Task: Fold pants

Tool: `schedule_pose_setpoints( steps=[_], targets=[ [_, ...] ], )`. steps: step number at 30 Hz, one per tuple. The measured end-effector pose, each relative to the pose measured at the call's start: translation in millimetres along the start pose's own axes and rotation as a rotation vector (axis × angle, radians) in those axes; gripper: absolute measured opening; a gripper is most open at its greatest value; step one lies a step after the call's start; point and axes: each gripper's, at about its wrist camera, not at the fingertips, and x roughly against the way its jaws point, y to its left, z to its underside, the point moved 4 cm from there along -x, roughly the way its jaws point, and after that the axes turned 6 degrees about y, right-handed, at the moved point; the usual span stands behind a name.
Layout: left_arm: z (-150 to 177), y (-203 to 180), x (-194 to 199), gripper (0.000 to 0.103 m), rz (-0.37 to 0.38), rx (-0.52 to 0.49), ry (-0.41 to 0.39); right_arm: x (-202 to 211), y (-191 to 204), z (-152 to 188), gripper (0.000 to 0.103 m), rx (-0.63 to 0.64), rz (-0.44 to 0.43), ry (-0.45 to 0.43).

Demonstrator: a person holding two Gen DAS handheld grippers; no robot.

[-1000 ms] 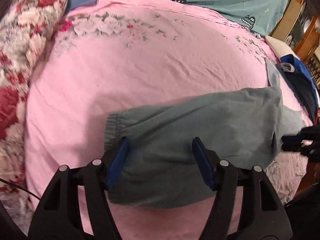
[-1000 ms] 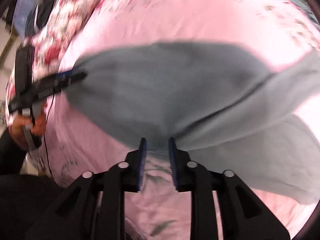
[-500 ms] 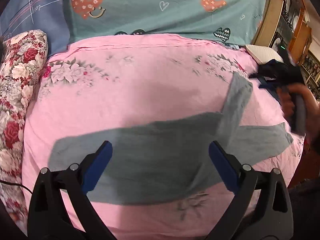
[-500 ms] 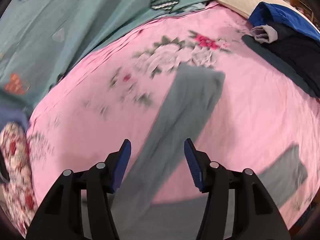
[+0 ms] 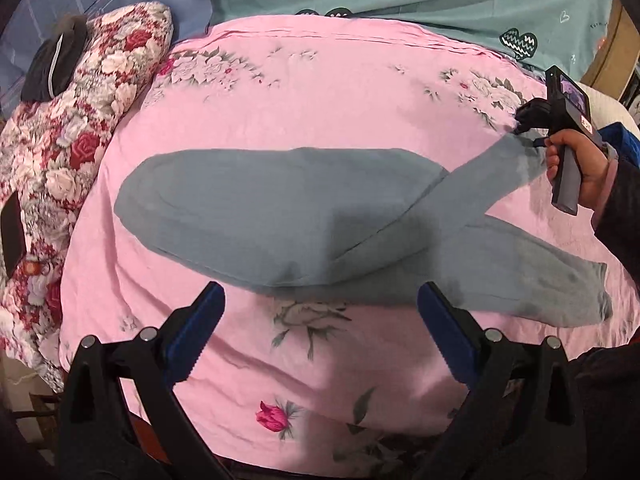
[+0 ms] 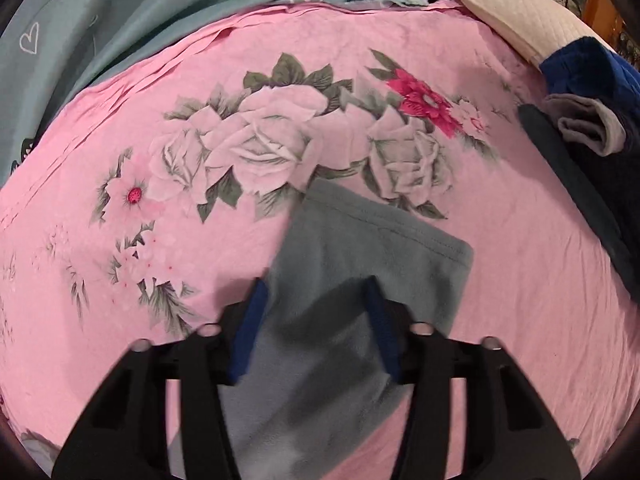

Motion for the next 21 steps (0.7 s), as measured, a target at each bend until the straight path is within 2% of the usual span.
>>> schedule_pose_setpoints(
  steps=[1,2,5,9,14,16,18,21],
  targets=[
    [-2.7,-1.8,0.1,0.099,0.001,-0.013,-0.007,2.0,-4.7,0.2,0.008,0.000,-0.023,0.007],
    [-6.5,-3.9,-0.8,0.099,0.006,-0.026,-0.014,4.3,-10.7,0.9,0.004,-0.009,-0.053,0.018],
    [-20.3,-12.0,-7.5,0.099,0.029,-0.065,-0.017,27.0,-32.7,2.2,0.003,-0.064,-0.143,0.009],
    [-39.2,-26.6,-10.1,0.099,0.066,-0.137,-0.037,95.2,-66.6,16.4,0.003,-0.120,-0.315,-0.075],
    [-53.5,-47.1,-14.6,0.099,0.108,-0.261,-0.049,173.2,-132.5,61.0,0.003,-0.204,-0.489,-0.170],
    [-56.6,-56.6,-18.2,0.099,0.118,-0.298,-0.043,186.4,-160.3,85.3,0.003,-0.231,-0.511,-0.193],
    [-57.1,-64.5,-20.4,0.099,0.135,-0.324,-0.035,184.0,-194.6,123.8,0.003,-0.294,-0.518,-0.176],
    [-54.8,-77.7,-25.9,0.099,0.146,-0.367,-0.012,153.7,-230.8,179.5,0.002,-0.367,-0.451,-0.100]
  ],
)
